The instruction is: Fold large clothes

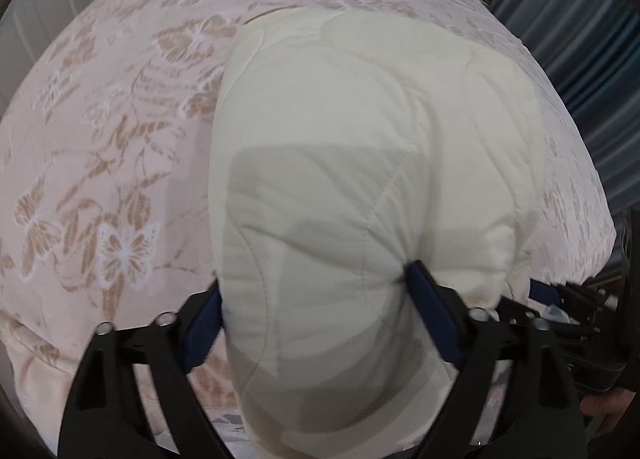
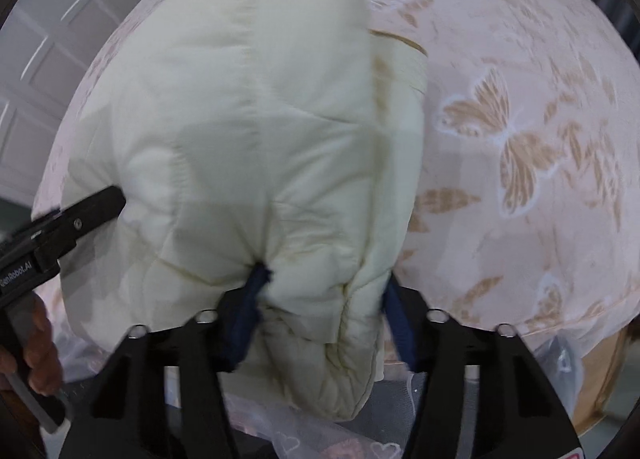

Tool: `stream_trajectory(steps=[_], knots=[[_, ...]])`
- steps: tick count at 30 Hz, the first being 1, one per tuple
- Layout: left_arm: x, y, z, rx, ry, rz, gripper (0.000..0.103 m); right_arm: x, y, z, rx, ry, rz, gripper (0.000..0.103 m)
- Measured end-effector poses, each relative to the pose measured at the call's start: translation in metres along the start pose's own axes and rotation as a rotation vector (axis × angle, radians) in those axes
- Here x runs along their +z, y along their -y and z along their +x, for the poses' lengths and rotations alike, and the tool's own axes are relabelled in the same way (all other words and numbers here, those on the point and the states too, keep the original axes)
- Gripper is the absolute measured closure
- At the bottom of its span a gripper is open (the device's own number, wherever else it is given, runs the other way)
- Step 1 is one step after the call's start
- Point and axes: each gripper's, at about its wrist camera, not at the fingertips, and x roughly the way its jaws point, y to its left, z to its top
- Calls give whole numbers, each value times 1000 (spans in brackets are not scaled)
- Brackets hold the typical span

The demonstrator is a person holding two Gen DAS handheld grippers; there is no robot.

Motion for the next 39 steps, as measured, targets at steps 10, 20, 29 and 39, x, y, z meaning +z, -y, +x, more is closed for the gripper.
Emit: stream_trajectory(steps=[10, 20, 29, 39], knots=[[-6, 17, -26, 35, 47, 99, 41, -5, -3, -3, -44, 27, 21, 49], [-6, -5, 0, 54, 37, 49, 5, -1, 35, 21, 114, -20, 104, 15], [0, -9, 4, -77, 1, -13, 23, -4, 52, 24, 337, -7, 185, 54], [19, 8, -77, -23, 197, 113, 48, -4, -2, -48, 254, 166, 72, 72]])
